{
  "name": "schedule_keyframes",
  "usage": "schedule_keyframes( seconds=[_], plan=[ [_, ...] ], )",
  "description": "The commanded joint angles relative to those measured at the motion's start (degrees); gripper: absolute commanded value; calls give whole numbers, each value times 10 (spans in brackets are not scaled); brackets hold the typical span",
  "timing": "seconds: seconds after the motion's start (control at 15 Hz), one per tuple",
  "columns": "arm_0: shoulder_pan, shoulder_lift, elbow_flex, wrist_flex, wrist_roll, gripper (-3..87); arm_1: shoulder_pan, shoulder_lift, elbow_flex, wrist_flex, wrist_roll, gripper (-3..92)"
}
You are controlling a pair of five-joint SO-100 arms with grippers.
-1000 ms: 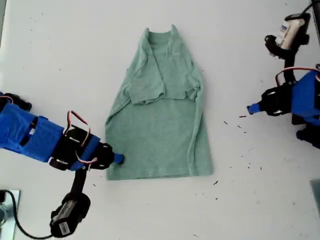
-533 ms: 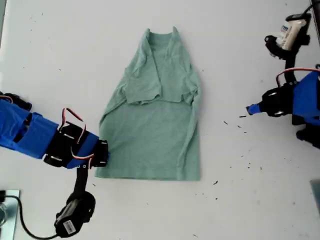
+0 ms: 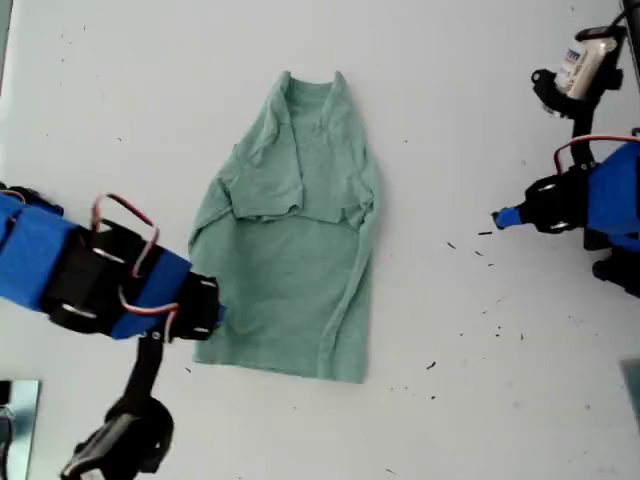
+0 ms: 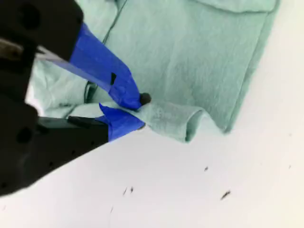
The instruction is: Fold t shirt
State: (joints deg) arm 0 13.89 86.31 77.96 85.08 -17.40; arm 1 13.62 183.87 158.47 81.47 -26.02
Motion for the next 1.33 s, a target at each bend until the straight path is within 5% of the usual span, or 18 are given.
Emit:
schedule_keyframes(
  seconds=[0.0,0.2,0.27,0.4,0.67,0.8,0.87,1.0,1.13,1.27],
  plan=[
    [-21,-194,-324,-25,110,-2,-1,5,-4,2,4,22],
    [-50,-287,-306,-131,199,30,-13,6,-1,2,16,22],
    [-61,-341,-309,-158,220,195,-14,11,2,1,18,22],
    [-81,-409,-302,-157,238,294,-15,20,4,2,23,22],
    [-54,-160,-282,11,211,198,-18,20,5,2,25,22],
    [-40,46,-174,47,178,164,-14,20,6,0,22,22],
    [-40,160,-33,44,126,76,-11,20,4,0,21,22],
    [-39,406,352,-95,59,21,-8,20,4,1,18,22],
    [-34,679,755,-318,12,-1,-8,19,4,0,19,22],
    [-20,896,958,-345,-52,-2,-7,11,6,-3,20,22]
  ],
)
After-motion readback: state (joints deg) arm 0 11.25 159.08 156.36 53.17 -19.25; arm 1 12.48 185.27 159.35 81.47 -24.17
